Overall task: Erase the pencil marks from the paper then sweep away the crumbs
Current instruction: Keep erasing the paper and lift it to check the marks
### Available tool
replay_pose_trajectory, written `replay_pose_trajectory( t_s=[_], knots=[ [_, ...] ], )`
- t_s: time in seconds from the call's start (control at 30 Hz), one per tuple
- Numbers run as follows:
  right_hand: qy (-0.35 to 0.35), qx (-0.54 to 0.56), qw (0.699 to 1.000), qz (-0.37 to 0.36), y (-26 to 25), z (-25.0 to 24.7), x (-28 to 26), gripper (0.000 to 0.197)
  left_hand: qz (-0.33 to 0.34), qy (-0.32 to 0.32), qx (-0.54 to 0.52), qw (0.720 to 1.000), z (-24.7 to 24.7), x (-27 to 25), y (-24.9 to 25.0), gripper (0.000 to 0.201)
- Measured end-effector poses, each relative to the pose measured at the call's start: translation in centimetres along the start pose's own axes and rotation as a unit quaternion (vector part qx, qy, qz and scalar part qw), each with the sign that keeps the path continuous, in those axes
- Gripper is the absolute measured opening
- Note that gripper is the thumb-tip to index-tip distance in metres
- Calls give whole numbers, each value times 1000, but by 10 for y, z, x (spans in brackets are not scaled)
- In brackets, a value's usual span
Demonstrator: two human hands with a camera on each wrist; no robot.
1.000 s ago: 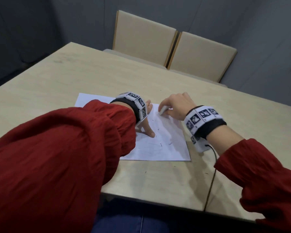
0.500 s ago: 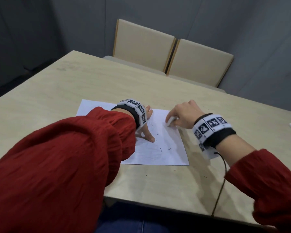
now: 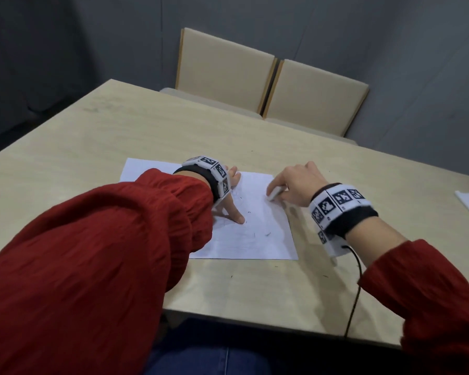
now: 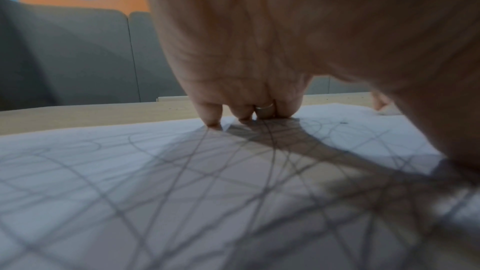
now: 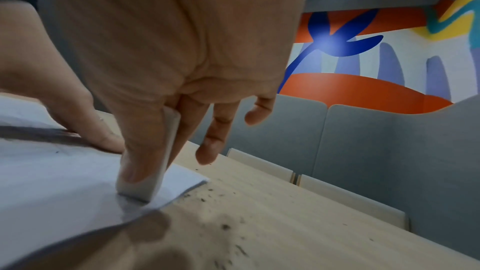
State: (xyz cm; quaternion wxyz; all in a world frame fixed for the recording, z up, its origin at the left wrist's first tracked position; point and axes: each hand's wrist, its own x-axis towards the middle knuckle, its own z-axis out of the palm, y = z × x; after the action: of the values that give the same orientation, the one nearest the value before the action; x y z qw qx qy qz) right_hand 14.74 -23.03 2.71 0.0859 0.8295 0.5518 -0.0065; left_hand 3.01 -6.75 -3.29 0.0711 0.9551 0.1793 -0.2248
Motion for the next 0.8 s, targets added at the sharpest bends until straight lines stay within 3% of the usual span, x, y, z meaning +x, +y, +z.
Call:
replay_pose_trajectory(
  t_s=[0.17, 0.3, 0.43, 0.53, 0.7, 0.8],
  knots=[
    [-48, 7, 999, 5, 4, -5, -26, 22, -1, -9, -2, 1000, -2, -2, 0, 139],
    [-61, 189, 980, 6, -12, 6, -35, 17, -8, 8, 11, 1000, -4, -5, 4, 134],
    [-76, 243, 967, 9, -19, 29, -51, 16, -25, 0, 4, 1000, -11, -8, 8, 126],
    [-70, 241, 967, 37, -7, 29, -49, 23, -38, 3, -9, 999, -15, -8, 7, 111],
    [-58, 31, 993, 103, 9, 16, -31, 21, -31, 6, 19, 999, -25, -24, 17, 58],
    [-52, 64, 989, 126, 15, 21, -26, 21, -10, 13, 82, 996, -35, -37, 27, 40]
  ],
)
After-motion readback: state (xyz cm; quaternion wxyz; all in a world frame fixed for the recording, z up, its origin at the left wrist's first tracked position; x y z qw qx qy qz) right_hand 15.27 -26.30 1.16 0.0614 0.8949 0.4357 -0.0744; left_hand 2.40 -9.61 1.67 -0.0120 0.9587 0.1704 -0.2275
